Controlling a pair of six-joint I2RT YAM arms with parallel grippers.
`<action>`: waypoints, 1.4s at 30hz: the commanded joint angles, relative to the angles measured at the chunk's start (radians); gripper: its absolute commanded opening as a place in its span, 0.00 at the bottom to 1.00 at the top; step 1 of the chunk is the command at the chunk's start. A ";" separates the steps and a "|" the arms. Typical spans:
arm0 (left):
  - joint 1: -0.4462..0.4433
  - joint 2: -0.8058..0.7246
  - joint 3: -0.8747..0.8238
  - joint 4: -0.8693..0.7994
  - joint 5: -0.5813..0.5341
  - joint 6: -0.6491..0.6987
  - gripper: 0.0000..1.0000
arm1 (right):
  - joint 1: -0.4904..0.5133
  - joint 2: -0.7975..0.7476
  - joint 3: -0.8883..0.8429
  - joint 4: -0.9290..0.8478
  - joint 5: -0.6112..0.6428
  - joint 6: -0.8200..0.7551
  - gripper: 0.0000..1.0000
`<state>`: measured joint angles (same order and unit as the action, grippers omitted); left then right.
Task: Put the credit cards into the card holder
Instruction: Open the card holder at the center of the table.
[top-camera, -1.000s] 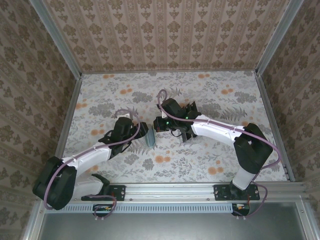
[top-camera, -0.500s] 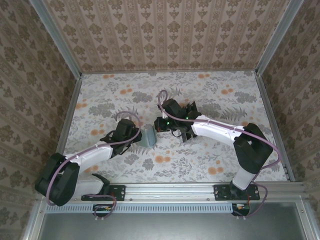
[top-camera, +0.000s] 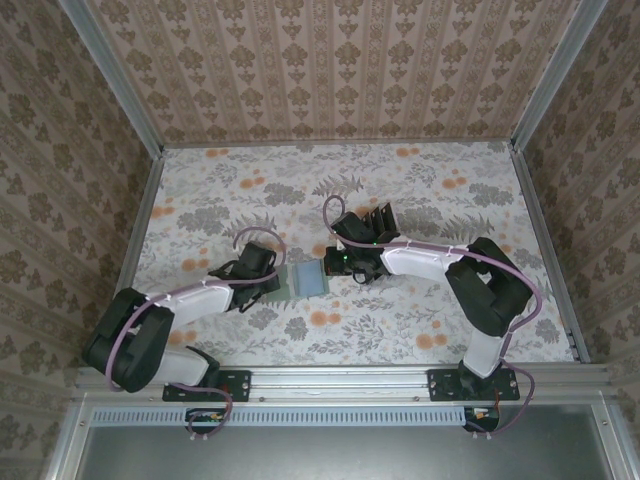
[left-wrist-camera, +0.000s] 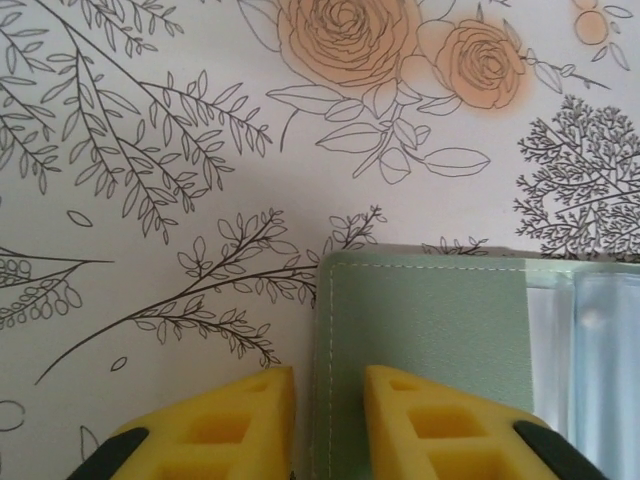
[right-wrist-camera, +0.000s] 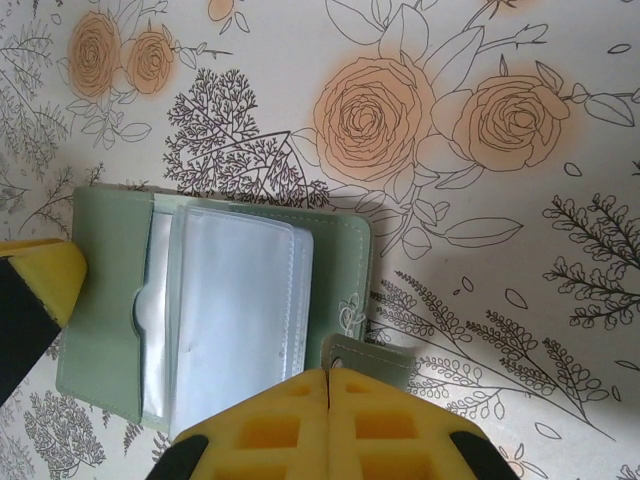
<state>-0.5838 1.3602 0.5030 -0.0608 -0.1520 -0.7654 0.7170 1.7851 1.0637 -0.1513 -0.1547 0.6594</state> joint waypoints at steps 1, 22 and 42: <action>-0.008 0.012 0.038 -0.035 -0.026 0.038 0.31 | -0.004 -0.002 -0.005 0.021 0.001 0.008 0.09; -0.013 -0.197 0.140 -0.140 0.024 0.044 0.68 | 0.083 -0.115 0.075 -0.068 -0.028 0.017 0.27; -0.053 -0.170 0.106 0.112 0.126 -0.032 0.64 | 0.007 -0.007 0.009 -0.001 -0.003 0.023 0.05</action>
<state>-0.6270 1.1679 0.6231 -0.0330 -0.0628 -0.7712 0.7261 1.7855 1.0878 -0.1631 -0.1715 0.6815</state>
